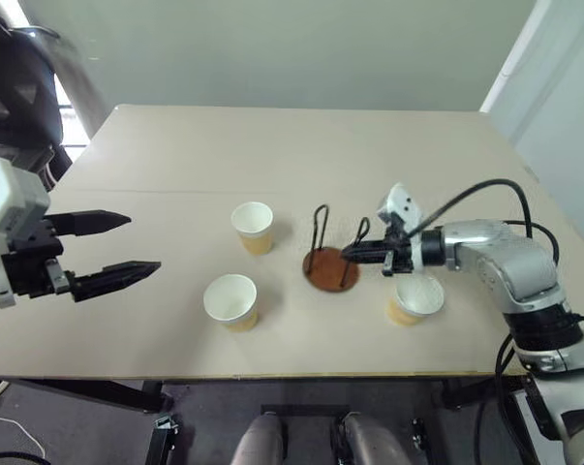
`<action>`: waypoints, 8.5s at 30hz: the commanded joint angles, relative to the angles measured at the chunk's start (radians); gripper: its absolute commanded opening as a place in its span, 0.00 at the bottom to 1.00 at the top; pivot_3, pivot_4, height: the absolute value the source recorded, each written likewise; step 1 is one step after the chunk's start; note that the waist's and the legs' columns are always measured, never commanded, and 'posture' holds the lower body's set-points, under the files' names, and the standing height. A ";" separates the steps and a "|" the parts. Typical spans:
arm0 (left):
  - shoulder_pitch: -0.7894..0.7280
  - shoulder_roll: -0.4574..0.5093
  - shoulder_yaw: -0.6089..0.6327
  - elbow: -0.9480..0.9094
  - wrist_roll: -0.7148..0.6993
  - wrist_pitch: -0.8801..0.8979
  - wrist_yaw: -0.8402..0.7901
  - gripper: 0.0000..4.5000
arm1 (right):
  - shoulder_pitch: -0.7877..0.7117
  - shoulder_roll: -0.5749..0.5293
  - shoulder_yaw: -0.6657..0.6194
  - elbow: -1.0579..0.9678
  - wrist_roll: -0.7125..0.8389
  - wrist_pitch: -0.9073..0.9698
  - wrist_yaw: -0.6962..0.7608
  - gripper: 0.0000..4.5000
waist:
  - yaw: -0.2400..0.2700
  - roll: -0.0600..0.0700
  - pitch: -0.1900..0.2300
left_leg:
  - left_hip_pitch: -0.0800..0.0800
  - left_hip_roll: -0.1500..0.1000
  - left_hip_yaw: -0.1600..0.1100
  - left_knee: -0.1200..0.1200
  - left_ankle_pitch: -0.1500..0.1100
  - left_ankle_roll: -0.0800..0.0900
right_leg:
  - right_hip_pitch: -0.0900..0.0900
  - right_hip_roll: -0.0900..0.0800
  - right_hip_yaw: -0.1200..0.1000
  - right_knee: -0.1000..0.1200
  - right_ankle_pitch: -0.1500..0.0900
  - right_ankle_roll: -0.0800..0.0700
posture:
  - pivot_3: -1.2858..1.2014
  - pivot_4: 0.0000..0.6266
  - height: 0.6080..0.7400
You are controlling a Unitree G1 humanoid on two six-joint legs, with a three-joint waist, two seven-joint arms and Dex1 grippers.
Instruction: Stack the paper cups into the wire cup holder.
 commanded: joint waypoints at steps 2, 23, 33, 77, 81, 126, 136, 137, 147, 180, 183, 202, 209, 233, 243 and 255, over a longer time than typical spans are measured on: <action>-0.021 0.020 -0.002 0.011 0.003 -0.024 -0.012 1.00 | 0.012 -0.028 -0.007 -0.106 0.041 -0.022 0.045 0.01 | 0.000 0.000 0.000 | 0.000 0.000 0.000 0.000 0.000 0.000 | 0.000 0.000 0.000 0.000 0.000 0.000 | 0.52 0.24 1.00; -0.080 0.032 -0.069 0.026 -0.001 -0.036 -0.018 1.00 | 0.086 -0.073 0.084 -0.166 -0.039 -0.132 0.061 0.01 | 0.000 -0.001 0.000 | 0.000 0.001 0.000 0.001 0.001 0.001 | 0.000 0.000 0.000 0.000 -0.001 -0.003 | 0.52 0.24 1.00; -0.084 0.036 -0.073 0.029 0.001 -0.038 -0.018 1.00 | 0.076 -0.097 0.131 -0.140 -0.115 -0.203 0.086 0.25 | 0.000 -0.001 0.000 | 0.000 0.001 0.000 0.001 0.001 0.001 | 0.000 0.000 0.000 0.000 0.000 -0.004 | 0.52 0.24 1.00; -0.452 0.048 -0.567 -0.004 -0.054 -0.133 -0.189 1.00 | 0.221 -0.583 -0.136 -0.260 -0.098 -0.336 0.353 1.00 | -0.003 -0.003 0.000 | 0.002 0.002 0.003 0.002 0.003 0.003 | 0.005 0.003 0.004 -0.002 -0.004 0.005 | 0.52 0.24 1.00; -0.419 0.054 -0.535 -0.024 -0.066 -0.120 -0.177 1.00 | 0.212 -0.575 -0.107 -0.237 -0.124 -0.354 0.354 1.00 | -0.002 -0.003 0.000 | 0.002 0.002 0.003 0.002 0.002 0.004 | 0.005 0.003 0.004 -0.002 -0.004 0.007 | 0.52 0.24 1.00; -0.273 0.014 -0.264 -0.093 -0.191 -0.084 -0.105 1.00 | 0.172 -0.460 0.024 -0.084 -0.293 -0.469 0.384 0.00 | -0.001 -0.003 0.000 | 0.004 0.002 0.004 0.002 0.001 0.004 | 0.007 0.003 0.004 -0.001 -0.004 0.005 | 0.52 0.24 1.00; -0.234 0.033 -0.213 -0.091 -0.194 -0.082 -0.098 1.00 | 0.076 -0.489 -0.034 -0.053 -0.240 -0.494 0.463 0.00 | -0.001 -0.003 0.000 | 0.005 0.002 0.004 0.002 0.001 0.004 | 0.007 0.003 0.004 -0.001 -0.004 0.003 | 0.52 0.24 1.00; -0.224 0.034 -0.203 -0.091 -0.192 -0.079 -0.100 1.00 | 0.053 -0.499 -0.047 -0.043 -0.223 -0.497 0.484 0.00 | -0.001 -0.003 0.000 | 0.005 0.002 0.004 0.002 0.001 0.004 | 0.007 0.003 0.004 -0.001 -0.005 0.002 | 0.52 0.24 1.00; -0.058 0.024 -0.032 -0.105 -0.157 -0.054 -0.136 1.00 | -0.408 -0.591 0.026 0.142 0.048 -0.598 0.552 0.00 | -0.003 -0.002 0.001 | 0.005 0.003 0.003 0.000 0.001 0.004 | 0.006 0.003 0.004 -0.001 -0.010 -0.007 | 0.52 0.24 1.00; 0.210 -0.046 0.329 -0.283 -0.226 0.103 -0.085 1.00 | -0.464 -0.112 0.231 0.209 -0.061 -0.585 0.552 0.00 | -0.012 -0.002 0.001 | 0.005 0.006 0.003 0.001 -0.002 0.002 | 0.005 0.005 0.003 0.000 -0.008 -0.014 | 0.52 0.24 1.00; 0.216 -0.045 0.343 -0.289 -0.234 0.113 -0.080 1.00 | -0.456 -0.104 0.242 0.221 -0.078 -0.602 0.552 0.00 | -0.012 -0.002 0.001 | 0.005 0.006 0.003 0.001 -0.002 0.002 | 0.005 0.005 0.003 0.000 -0.008 -0.014 | 0.52 0.24 1.00; 0.246 -0.043 0.382 -0.308 -0.263 0.128 -0.054 1.00 | -0.432 -0.094 0.281 0.246 -0.141 -0.690 0.552 0.00 | -0.012 -0.002 0.001 | 0.006 0.006 0.003 0.001 -0.003 0.001 | 0.005 0.005 0.003 0.000 -0.007 -0.015 | 0.52 0.24 1.00; 0.241 -0.035 0.367 -0.299 -0.258 0.120 -0.056 1.00 | -0.434 -0.088 0.267 0.250 -0.152 -0.685 0.552 0.35 | -0.012 -0.002 0.001 | 0.005 0.006 0.003 0.001 -0.003 0.000 | 0.005 0.005 0.003 0.000 -0.008 -0.015 | 0.52 0.24 1.00; -0.063 0.150 -0.455 -0.064 0.107 -0.346 -0.209 1.00 | -0.589 -0.332 -0.147 0.496 -0.167 -0.529 0.442 0.99 | 0.003 -0.002 0.001 | 0.000 0.006 0.002 -0.001 -0.010 -0.010 | -0.003 0.005 0.002 0.000 -0.004 -0.011 | 0.52 0.24 1.00; -0.328 0.090 -0.781 0.050 0.245 -0.451 -0.332 1.00 | -0.449 -0.431 -0.242 0.275 -0.091 -0.374 0.411 0.99 | 0.004 -0.002 0.001 | -0.001 0.007 0.002 -0.001 -0.007 -0.005 | -0.003 0.006 0.001 0.000 -0.003 -0.009 | 0.52 0.24 1.00; -0.427 -0.072 -0.973 0.247 0.431 -0.603 -0.401 0.64 | -0.333 -0.524 -0.318 0.117 -0.033 -0.263 0.335 1.00 | 0.006 -0.001 0.001 | -0.001 0.007 0.002 0.000 -0.004 -0.001 | -0.003 0.006 0.001 0.000 -0.002 -0.005 | 0.52 0.24 1.00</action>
